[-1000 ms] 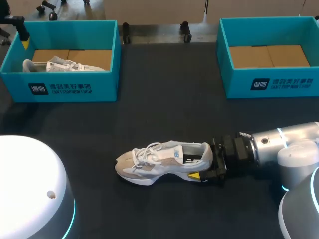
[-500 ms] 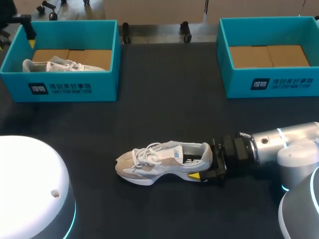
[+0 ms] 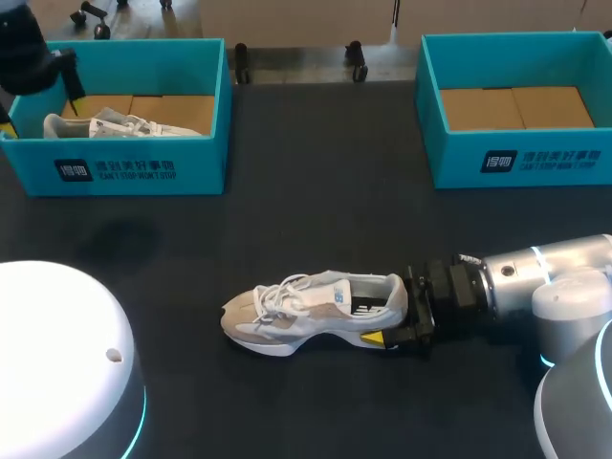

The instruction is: Take the shoe out of the shoebox, open the shoe tongue, remove and reinsert the insole, then place the shoe into the shoebox

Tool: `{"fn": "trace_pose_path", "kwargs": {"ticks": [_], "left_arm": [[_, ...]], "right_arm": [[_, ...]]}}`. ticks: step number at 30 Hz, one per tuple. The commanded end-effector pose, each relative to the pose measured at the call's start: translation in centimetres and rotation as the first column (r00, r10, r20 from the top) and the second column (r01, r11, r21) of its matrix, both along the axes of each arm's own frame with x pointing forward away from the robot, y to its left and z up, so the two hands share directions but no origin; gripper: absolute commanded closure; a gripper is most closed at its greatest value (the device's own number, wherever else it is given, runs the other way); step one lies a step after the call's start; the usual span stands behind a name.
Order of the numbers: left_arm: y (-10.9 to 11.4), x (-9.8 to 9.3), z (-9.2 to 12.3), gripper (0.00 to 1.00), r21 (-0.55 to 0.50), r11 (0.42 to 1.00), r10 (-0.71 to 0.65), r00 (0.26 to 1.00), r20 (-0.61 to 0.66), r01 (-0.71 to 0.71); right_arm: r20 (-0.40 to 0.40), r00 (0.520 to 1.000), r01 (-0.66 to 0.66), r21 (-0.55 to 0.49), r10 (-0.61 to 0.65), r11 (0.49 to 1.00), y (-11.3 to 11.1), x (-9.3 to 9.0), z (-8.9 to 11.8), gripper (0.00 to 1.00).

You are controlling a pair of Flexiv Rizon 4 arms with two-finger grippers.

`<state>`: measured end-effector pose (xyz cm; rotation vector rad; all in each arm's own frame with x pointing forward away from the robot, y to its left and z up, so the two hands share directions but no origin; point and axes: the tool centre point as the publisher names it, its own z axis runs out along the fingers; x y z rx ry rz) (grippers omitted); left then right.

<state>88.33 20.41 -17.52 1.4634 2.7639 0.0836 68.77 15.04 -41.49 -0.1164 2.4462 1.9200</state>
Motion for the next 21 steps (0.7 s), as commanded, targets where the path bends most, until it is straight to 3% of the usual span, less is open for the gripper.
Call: {"fn": "trace_pose_path", "kwargs": {"ticks": [1,6,11,13,15,18,19,21], "left_arm": [[-0.2,-0.5,-0.1,0.00,0.013,0.996,0.089,0.995,0.045,-0.089],[-0.4,-1.0,-0.1,0.00,-0.005,0.990,0.138,0.990,0.013,-0.138],[-3.1,-4.7,-0.6,0.00,0.011,0.950,0.313,0.947,-0.065,-0.313],[-5.1,-6.6,-0.7,0.00,0.032,0.896,0.444,0.895,-0.053,-0.443],[-7.0,-8.1,-0.8,0.00,0.082,0.832,0.555,0.822,-0.131,-0.549],[-10.6,-10.1,-1.7,0.00,0.239,0.597,0.794,0.607,-0.038,-0.766],[-11.6,-10.9,-2.1,0.00,0.233,0.478,0.852,0.512,0.111,-0.847],[-11.6,-10.9,-2.1,0.00,0.233,0.478,0.852,0.512,0.111,-0.847]], "right_arm": [[0.000,1.000,0.001,-0.005,-0.001,1.000,0.2,-0.1,0.1,1.00],[0.000,1.000,0.001,-0.005,-0.001,1.000,0.2,-0.1,0.1,1.00],[0.000,1.000,0.001,-0.005,-0.001,1.000,0.2,-0.1,0.1,1.00],[0.000,1.000,0.001,-0.005,-0.001,1.000,0.2,-0.1,0.1,1.00],[0.000,1.000,0.001,-0.005,-0.001,1.000,0.2,-0.1,0.1,1.00],[0.000,1.000,0.001,-0.005,-0.001,1.000,0.2,-0.1,0.1,1.00],[0.000,1.000,0.001,-0.005,-0.001,1.000,0.2,-0.1,0.1,1.00],[0.000,1.000,0.001,-0.005,-0.001,1.000,0.2,-0.1,0.1,1.00]]}}
